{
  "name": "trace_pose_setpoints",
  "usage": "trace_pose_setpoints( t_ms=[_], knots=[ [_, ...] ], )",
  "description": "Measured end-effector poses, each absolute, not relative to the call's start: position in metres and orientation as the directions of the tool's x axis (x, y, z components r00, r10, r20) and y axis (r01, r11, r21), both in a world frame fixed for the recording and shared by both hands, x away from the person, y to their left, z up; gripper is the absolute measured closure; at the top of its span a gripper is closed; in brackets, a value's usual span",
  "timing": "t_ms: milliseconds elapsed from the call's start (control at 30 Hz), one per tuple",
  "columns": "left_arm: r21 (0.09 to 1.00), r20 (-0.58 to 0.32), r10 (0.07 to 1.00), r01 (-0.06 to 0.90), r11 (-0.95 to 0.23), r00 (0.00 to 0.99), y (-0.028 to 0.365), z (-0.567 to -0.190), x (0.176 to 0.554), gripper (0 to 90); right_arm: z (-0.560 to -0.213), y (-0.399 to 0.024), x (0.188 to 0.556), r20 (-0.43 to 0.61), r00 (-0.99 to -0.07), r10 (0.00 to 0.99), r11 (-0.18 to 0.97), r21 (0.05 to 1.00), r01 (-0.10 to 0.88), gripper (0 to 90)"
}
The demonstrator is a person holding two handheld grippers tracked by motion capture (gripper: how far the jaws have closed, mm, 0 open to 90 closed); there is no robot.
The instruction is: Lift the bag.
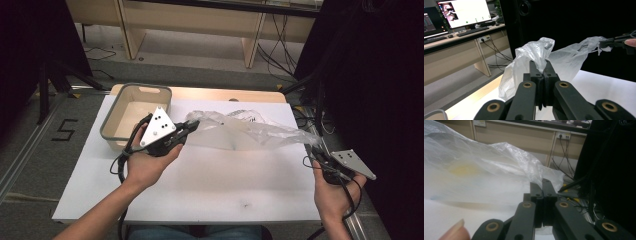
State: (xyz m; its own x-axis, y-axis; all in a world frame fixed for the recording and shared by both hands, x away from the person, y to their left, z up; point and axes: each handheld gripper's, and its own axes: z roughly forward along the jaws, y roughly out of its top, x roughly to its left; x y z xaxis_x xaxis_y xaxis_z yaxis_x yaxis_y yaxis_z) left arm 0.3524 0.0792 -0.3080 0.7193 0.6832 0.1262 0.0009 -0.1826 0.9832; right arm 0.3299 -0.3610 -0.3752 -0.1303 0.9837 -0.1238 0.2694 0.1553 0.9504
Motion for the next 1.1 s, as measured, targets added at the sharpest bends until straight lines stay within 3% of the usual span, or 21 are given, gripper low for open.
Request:
trace_pose_setpoints(
  t_ms=[1100],
  knots=[
    [0.994,0.081,0.743,0.001,-0.109,0.664,0.099,-0.295,0.366,89.1,-0.348,-0.348,0.346,-0.115,-0.138,0.984,0.14,0.972,0.187,90.0]
  ],
)
